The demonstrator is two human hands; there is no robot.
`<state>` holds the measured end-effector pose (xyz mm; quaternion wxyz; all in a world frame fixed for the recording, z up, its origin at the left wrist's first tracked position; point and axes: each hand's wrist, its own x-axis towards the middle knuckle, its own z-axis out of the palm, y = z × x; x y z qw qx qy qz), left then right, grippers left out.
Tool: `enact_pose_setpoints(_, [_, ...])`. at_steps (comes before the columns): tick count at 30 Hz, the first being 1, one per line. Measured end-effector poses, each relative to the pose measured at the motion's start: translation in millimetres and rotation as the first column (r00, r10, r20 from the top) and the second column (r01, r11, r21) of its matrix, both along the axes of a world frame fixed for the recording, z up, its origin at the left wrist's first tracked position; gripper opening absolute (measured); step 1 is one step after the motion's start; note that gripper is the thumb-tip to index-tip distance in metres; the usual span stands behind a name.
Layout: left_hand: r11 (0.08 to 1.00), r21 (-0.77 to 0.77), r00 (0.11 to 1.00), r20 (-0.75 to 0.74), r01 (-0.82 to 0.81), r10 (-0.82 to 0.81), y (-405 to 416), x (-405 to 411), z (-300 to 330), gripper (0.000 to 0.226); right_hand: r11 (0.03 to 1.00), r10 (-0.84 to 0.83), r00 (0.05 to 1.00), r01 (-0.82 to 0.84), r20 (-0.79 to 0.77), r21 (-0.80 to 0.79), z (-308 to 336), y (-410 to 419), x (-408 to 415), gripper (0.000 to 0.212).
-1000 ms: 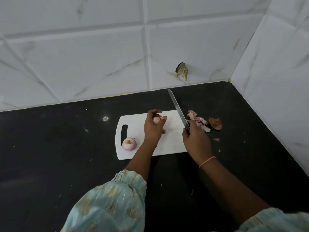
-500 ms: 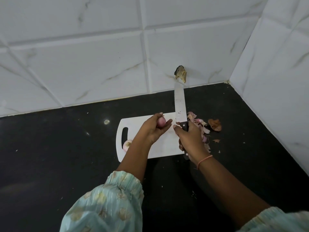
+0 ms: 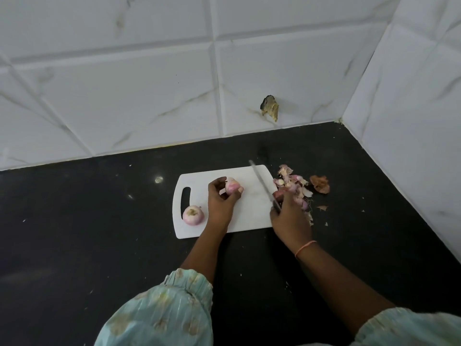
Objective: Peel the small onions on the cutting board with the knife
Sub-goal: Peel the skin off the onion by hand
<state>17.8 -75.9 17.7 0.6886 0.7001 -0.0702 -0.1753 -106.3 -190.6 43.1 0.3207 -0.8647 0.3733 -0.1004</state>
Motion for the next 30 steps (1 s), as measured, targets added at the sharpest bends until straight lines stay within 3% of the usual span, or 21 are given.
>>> enact_pose_setpoints(3, [0.999,-0.014,0.999,0.033,0.044,-0.043,4,1,-3,0.043,0.994,-0.09,0.98,0.1,0.175,-0.051,3,-12,-4,0.034])
enact_pose_setpoints(6, [0.996,-0.039,0.996,0.048,0.081,-0.079,3,-2,-3,0.033,0.991,-0.02,0.971,0.05,0.236,-0.121,5,-16,-2,0.025])
enact_pose_setpoints(13, [0.996,-0.011,0.996,0.021,0.092,-0.091,4,-1,-6,0.026,0.986,0.131,0.985,-0.117,0.114,-0.118,-12,12,3,0.025])
enact_pose_setpoints(18, [0.994,-0.088,0.994,-0.079,0.068,-0.075,8,2,-3,0.029,0.957,0.177,0.984,-0.169,0.017,-0.236,-20,12,7,0.035])
enact_pose_setpoints(23, [0.992,-0.095,0.989,-0.107,0.087,-0.097,10,-1,-4,0.026,0.929,0.183,0.983,-0.178,-0.017,-0.325,-17,10,15,0.027])
enact_pose_setpoints(25, [0.991,-0.088,0.99,-0.081,0.105,-0.112,10,-3,-1,0.029,0.957,0.218,0.965,-0.181,0.148,-0.226,-12,8,24,0.028])
enact_pose_setpoints(27, [0.988,-0.089,0.991,-0.028,0.128,-0.131,11,-5,2,0.033,0.97,0.234,0.922,-0.242,0.309,-0.011,-2,9,38,0.031])
enact_pose_setpoints(30, [0.98,-0.084,0.984,0.037,0.179,-0.176,13,-3,-1,0.033,0.923,0.221,0.901,-0.317,0.374,0.219,11,11,58,0.031])
